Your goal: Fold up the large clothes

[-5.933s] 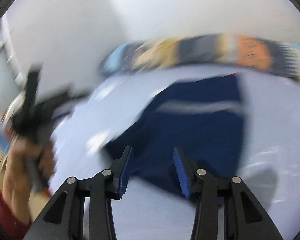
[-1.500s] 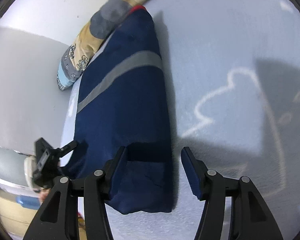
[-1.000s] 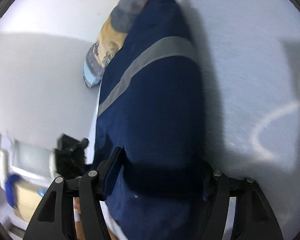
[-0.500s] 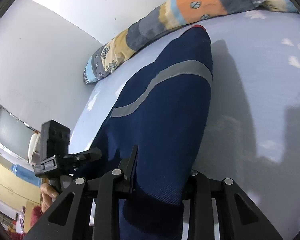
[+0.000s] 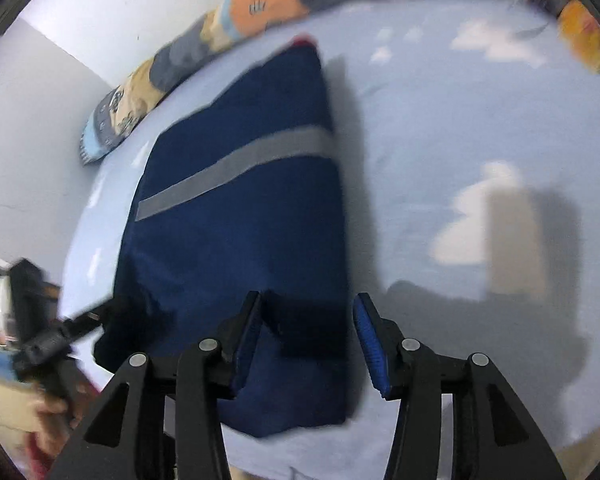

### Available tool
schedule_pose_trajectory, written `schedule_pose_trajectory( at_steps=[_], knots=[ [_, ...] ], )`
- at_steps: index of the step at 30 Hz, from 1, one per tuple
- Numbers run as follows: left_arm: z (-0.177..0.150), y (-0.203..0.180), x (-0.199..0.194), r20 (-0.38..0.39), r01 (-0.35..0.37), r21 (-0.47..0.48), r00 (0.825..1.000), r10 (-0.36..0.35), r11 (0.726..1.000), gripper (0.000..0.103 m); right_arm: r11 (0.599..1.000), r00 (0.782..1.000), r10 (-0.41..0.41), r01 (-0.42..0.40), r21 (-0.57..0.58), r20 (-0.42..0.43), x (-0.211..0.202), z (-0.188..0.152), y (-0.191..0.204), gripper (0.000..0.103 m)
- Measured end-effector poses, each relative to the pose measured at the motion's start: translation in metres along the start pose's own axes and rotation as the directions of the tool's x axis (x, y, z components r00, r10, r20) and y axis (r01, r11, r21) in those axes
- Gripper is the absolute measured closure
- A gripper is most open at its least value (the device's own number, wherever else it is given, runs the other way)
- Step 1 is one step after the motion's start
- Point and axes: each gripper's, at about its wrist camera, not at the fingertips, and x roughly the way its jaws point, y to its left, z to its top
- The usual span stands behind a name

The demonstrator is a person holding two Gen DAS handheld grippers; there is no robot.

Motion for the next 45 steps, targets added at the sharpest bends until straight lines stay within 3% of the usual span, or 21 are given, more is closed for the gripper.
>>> schedule_pose_trajectory(
  at_steps=[2, 5, 6, 9, 11, 12, 14, 17, 20, 23, 27, 29, 31, 34, 36, 38, 40, 45],
  knots=[
    [-0.013, -0.010, -0.022, 0.090, -0.040, 0.083, 0.995, 0.032, 0.996, 0.016, 0.997, 0.996, -0.039, 0.045, -0.067, 0.080, -0.018, -0.013, 0.016, 0.058],
    [-0.036, -0.020, -0.026, 0.115, -0.007, 0.154, 0.993, -0.011, 0.988, 0.016, 0.988, 0.993, 0.055, -0.038, -0.153, 0.109, -0.030, -0.034, 0.047, 0.077],
    [-0.039, -0.032, -0.016, 0.101, -0.018, 0.187, 0.995, -0.001, 0.982, 0.016, 0.984, 0.993, 0.048, -0.029, -0.173, 0.107, -0.027, -0.041, 0.056, 0.085],
    [-0.048, -0.041, 0.012, 0.017, -0.051, 0.236, 0.999, 0.048, 0.970, 0.016, 0.983, 1.000, -0.002, 0.008, -0.185, 0.029, -0.005, -0.051, 0.063, 0.089],
    [-0.051, -0.035, 0.039, -0.062, -0.131, 0.267, 0.986, 0.153, 0.955, 0.014, 0.985, 1.000, -0.025, 0.024, -0.169, -0.005, -0.003, -0.059, 0.050, 0.090],
    [-0.050, -0.033, 0.049, -0.092, -0.141, 0.260, 0.981, 0.170, 0.955, 0.012, 0.987, 0.999, -0.030, 0.024, -0.156, -0.031, 0.002, -0.058, 0.047, 0.090],
    [-0.044, -0.025, 0.055, -0.120, -0.113, 0.191, 0.983, 0.138, 0.975, 0.010, 0.994, 0.997, -0.002, -0.006, -0.111, -0.071, 0.009, -0.056, 0.041, 0.090],
    [-0.035, -0.021, 0.036, -0.063, -0.082, 0.155, 0.994, 0.093, 0.984, 0.010, 0.997, 0.991, 0.048, -0.056, -0.057, -0.121, 0.008, -0.050, 0.032, 0.089],
    [-0.026, -0.032, 0.004, 0.098, -0.095, 0.207, 0.992, 0.076, 0.974, 0.010, 0.992, 0.993, 0.118, -0.119, -0.042, -0.012, -0.014, -0.041, 0.031, 0.084],
    [-0.003, -0.045, -0.007, 0.219, -0.140, 0.258, 0.972, 0.084, 0.956, 0.010, 0.995, 0.992, 0.057, -0.047, -0.088, 0.116, -0.032, -0.021, 0.034, 0.084],
    [0.039, -0.054, 0.025, 0.215, -0.180, 0.285, 0.969, 0.120, 0.941, 0.010, 0.999, 0.986, 0.039, -0.033, -0.041, 0.164, -0.021, 0.024, 0.031, 0.084],
    [0.054, -0.052, 0.044, 0.205, -0.208, 0.277, 0.967, 0.153, 0.938, 0.010, 0.999, 0.988, 0.030, -0.024, -0.038, 0.153, -0.007, 0.046, 0.028, 0.084],
    [0.065, -0.041, 0.065, 0.161, -0.194, 0.264, 0.975, 0.155, 0.945, 0.010, 0.999, 0.991, -0.010, 0.016, -0.043, 0.133, 0.016, 0.066, 0.030, 0.084],
    [0.069, -0.028, 0.104, 0.034, -0.238, 0.231, 0.971, 0.237, 0.943, 0.009, 0.997, 0.997, -0.075, 0.076, -0.030, 0.029, 0.050, 0.077, 0.026, 0.087],
    [0.071, -0.020, 0.119, -0.020, -0.216, 0.208, 0.974, 0.225, 0.954, 0.007, 0.996, 0.995, -0.089, 0.088, -0.014, -0.035, 0.066, 0.079, 0.022, 0.086],
    [0.074, -0.017, 0.123, -0.027, -0.224, 0.194, 0.972, 0.234, 0.955, 0.000, 0.996, 0.995, -0.082, 0.083, 0.010, -0.064, 0.074, 0.082, 0.018, 0.086],
    [0.075, -0.015, 0.123, -0.026, -0.216, 0.180, 0.974, 0.224, 0.960, 0.000, 0.997, 0.996, -0.055, 0.059, 0.050, -0.074, 0.077, 0.085, 0.012, 0.086],
    [0.062, -0.021, 0.089, 0.061, -0.202, 0.181, 0.979, 0.194, 0.962, 0.000, 0.999, 1.000, 0.018, -0.018, 0.028, 0.001, 0.046, 0.074, 0.024, 0.083]
  ],
)
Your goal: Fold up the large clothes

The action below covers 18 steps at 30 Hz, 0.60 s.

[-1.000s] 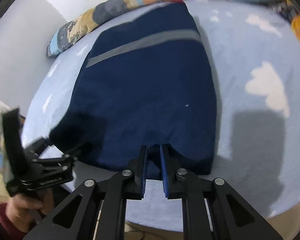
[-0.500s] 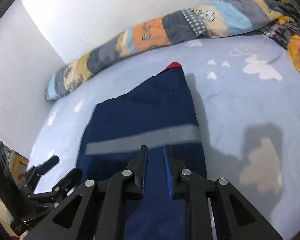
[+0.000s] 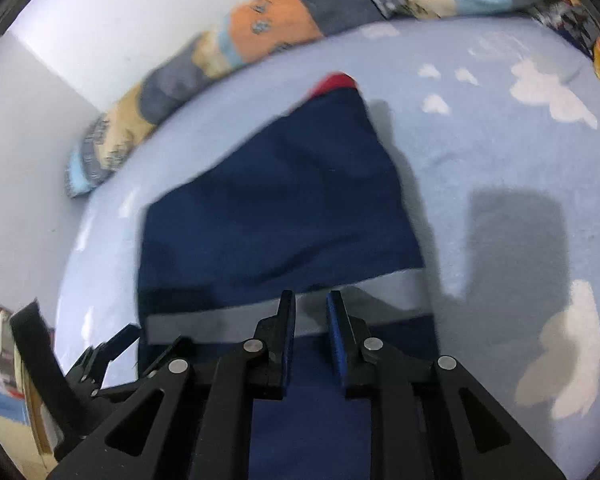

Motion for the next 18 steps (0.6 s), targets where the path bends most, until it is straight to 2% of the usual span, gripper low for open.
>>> schedule_pose_trajectory(
  at_steps=[6, 8, 12, 16, 18],
  knots=[
    [-0.038, -0.001, -0.044, 0.050, -0.031, 0.010, 0.998, 0.031, 0.999, 0.000, 0.994, 0.998, -0.033, 0.039, -0.098, 0.061, -0.043, -0.044, 0.013, 0.082],
    [-0.055, -0.003, -0.052, 0.041, -0.011, 0.005, 0.999, 0.011, 1.000, 0.000, 0.992, 0.998, -0.039, 0.045, -0.115, 0.057, -0.051, -0.062, 0.012, 0.081],
    [-0.079, -0.012, -0.069, 0.058, -0.023, 0.037, 0.998, 0.021, 0.999, 0.000, 0.992, 1.000, -0.012, 0.014, -0.123, 0.014, -0.064, -0.100, 0.008, 0.081],
    [-0.090, -0.027, -0.066, 0.035, -0.053, 0.094, 0.998, 0.050, 0.994, 0.000, 0.988, 0.999, -0.019, 0.023, -0.155, 0.026, -0.075, -0.118, 0.013, 0.077],
    [-0.094, -0.030, -0.064, 0.039, -0.072, 0.100, 0.997, 0.068, 0.992, 0.000, 0.985, 0.999, -0.050, 0.051, -0.164, 0.013, -0.069, -0.121, 0.014, 0.077]
  ],
)
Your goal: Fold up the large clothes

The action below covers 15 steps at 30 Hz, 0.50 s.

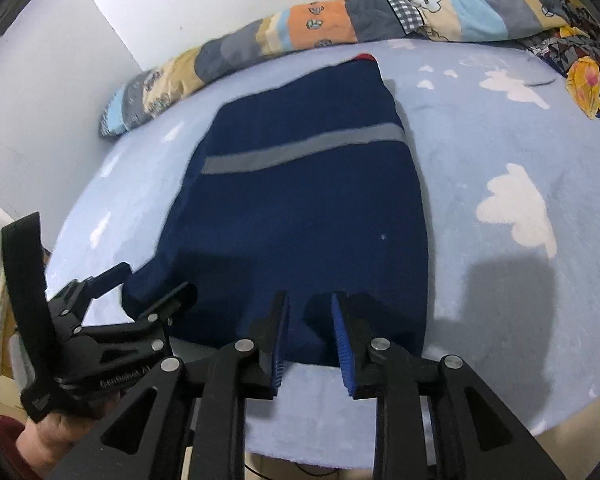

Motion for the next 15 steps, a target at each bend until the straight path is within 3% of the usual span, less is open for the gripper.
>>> schedule_pose_trajectory(
  at_steps=[2, 5, 10, 15],
  knots=[
    [-0.009, 0.001, 0.005, 0.019, -0.003, -0.003, 1.000, 0.003, 1.000, 0.000, 0.999, 0.999, -0.029, 0.029, -0.020, -0.028, 0.008, -0.002, 0.002, 0.080],
    [-0.016, 0.008, 0.017, -0.029, 0.025, -0.067, 0.999, -0.027, 0.997, 0.000, 0.998, 0.998, -0.039, 0.037, -0.041, -0.047, 0.017, -0.006, 0.005, 0.079],
    [-0.012, 0.004, 0.023, -0.020, 0.019, -0.049, 1.000, -0.020, 0.999, 0.000, 1.000, 0.987, 0.028, -0.030, -0.007, -0.158, 0.043, -0.015, 0.003, 0.080],
    [-0.010, 0.005, 0.023, -0.012, 0.027, -0.076, 1.000, -0.028, 0.997, 0.000, 0.999, 0.993, 0.039, -0.039, 0.004, -0.112, 0.030, -0.016, 0.005, 0.079]
  ],
)
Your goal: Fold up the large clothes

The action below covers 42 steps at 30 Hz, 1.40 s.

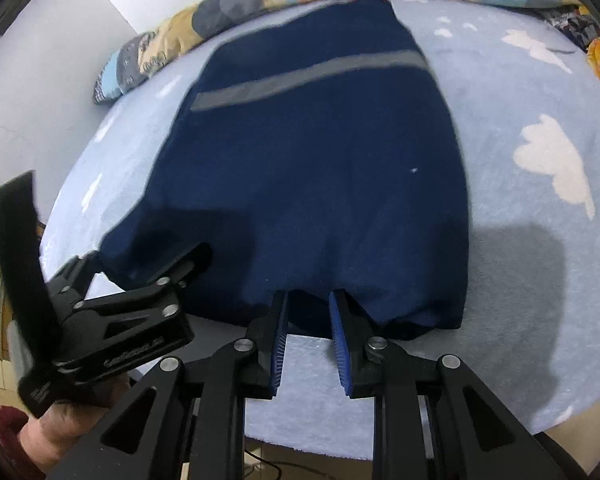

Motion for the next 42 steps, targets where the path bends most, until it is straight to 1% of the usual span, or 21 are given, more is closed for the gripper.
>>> schedule_pose_trajectory(
  at_steps=[1, 3, 4, 5, 6, 8, 12, 17, 20, 23, 24, 26, 27, 28, 30, 33, 35, 37, 39, 41, 42],
  knots=[
    [0.000, 0.000, -0.001, 0.001, -0.001, -0.002, 1.000, 0.001, 1.000, 0.000, 1.000, 0.999, 0.025, -0.025, 0.008, 0.036, -0.009, -0.001, -0.001, 0.077],
    [-0.001, -0.001, -0.003, 0.011, -0.009, 0.001, 1.000, 0.009, 1.000, 0.000, 1.000, 0.993, 0.020, -0.022, 0.022, 0.114, -0.026, -0.004, -0.003, 0.077],
    [-0.002, -0.003, -0.005, 0.016, -0.014, 0.008, 1.000, 0.014, 1.000, 0.000, 1.000, 0.990, -0.009, 0.006, 0.025, 0.143, -0.032, -0.005, -0.005, 0.077],
    [-0.002, -0.003, -0.005, 0.019, -0.017, 0.011, 1.000, 0.016, 1.000, 0.000, 0.998, 0.983, -0.060, 0.055, 0.029, 0.172, -0.038, -0.006, -0.007, 0.077],
    [-0.003, -0.005, -0.006, 0.024, -0.021, 0.017, 0.999, 0.021, 1.000, 0.000, 0.996, 0.981, -0.083, 0.078, 0.033, 0.177, -0.038, -0.007, -0.009, 0.077],
    [-0.004, -0.008, -0.006, 0.029, -0.032, 0.029, 0.999, 0.032, 0.999, 0.000, 0.995, 0.984, -0.095, 0.091, 0.033, 0.153, -0.033, -0.007, -0.012, 0.080],
    [-0.005, -0.008, -0.006, 0.030, -0.035, 0.038, 0.999, 0.034, 0.999, 0.000, 0.992, 0.983, -0.123, 0.123, 0.013, 0.138, -0.027, -0.006, -0.013, 0.080],
    [-0.006, -0.009, -0.007, 0.037, -0.039, 0.059, 0.999, 0.037, 0.998, 0.000, 0.993, 0.987, -0.113, 0.108, 0.043, 0.114, -0.019, -0.004, -0.018, 0.080],
    [-0.006, -0.009, -0.007, 0.040, -0.044, 0.064, 0.998, 0.042, 0.997, 0.000, 0.990, 0.985, -0.138, 0.136, 0.027, 0.104, -0.015, -0.006, -0.015, 0.082],
    [-0.007, -0.009, -0.008, 0.045, -0.047, 0.063, 0.998, 0.044, 0.997, 0.000, 0.986, 0.980, -0.165, 0.167, -0.010, 0.111, -0.012, -0.009, -0.009, 0.081],
    [-0.007, -0.009, -0.010, 0.049, -0.048, 0.063, 0.998, 0.045, 0.997, 0.000, 0.985, 0.979, -0.167, 0.170, -0.017, 0.119, -0.014, -0.010, -0.008, 0.079],
    [-0.008, -0.009, -0.015, 0.060, -0.045, 0.056, 0.997, 0.042, 0.997, 0.000, 0.989, 0.977, -0.149, 0.151, -0.002, 0.151, -0.024, -0.012, -0.006, 0.079],
    [-0.010, -0.009, -0.021, 0.072, -0.042, 0.054, 0.997, 0.038, 0.998, 0.000, 0.990, 0.976, -0.137, 0.137, 0.008, 0.171, -0.030, -0.014, -0.006, 0.076],
    [-0.012, -0.009, -0.027, 0.088, -0.040, 0.056, 0.996, 0.035, 0.998, 0.000, 0.993, 0.973, -0.120, 0.118, 0.023, 0.197, -0.038, -0.017, -0.006, 0.067],
    [-0.016, -0.010, -0.039, 0.112, -0.030, 0.064, 0.993, 0.023, 0.998, 0.000, 0.993, 0.965, -0.121, 0.114, 0.043, 0.234, -0.050, -0.027, -0.005, 0.056],
    [-0.027, -0.010, -0.064, 0.156, -0.013, 0.074, 0.988, 0.001, 0.997, 0.000, 0.992, 0.952, -0.129, 0.126, 0.028, 0.276, -0.067, -0.045, 0.003, 0.055],
    [-0.035, -0.009, -0.083, 0.187, 0.005, 0.080, 0.982, -0.019, 0.997, 0.000, 0.990, 0.941, -0.138, 0.141, 0.013, 0.309, -0.080, -0.057, 0.011, 0.052],
    [-0.045, -0.007, -0.107, 0.243, 0.000, 0.081, 0.970, -0.019, 0.997, 0.000, 0.987, 0.922, -0.148, 0.162, -0.008, 0.357, -0.095, -0.072, 0.019, 0.040],
    [-0.054, -0.004, -0.128, 0.284, -0.008, 0.078, 0.959, -0.014, 0.997, 0.000, 0.979, 0.894, -0.176, 0.203, -0.022, 0.412, -0.111, -0.087, 0.027, 0.030],
    [-0.062, 0.000, -0.142, 0.315, 0.002, 0.077, 0.949, -0.026, 0.997, 0.000, 0.975, 0.870, -0.189, 0.220, -0.016, 0.455, -0.122, -0.097, 0.029, 0.024],
    [-0.062, 0.001, -0.146, 0.324, 0.000, 0.078, 0.946, -0.025, 0.997, 0.000, 0.973, 0.861, -0.194, 0.229, -0.017, 0.470, -0.125, -0.100, 0.030, 0.018]
  ],
)
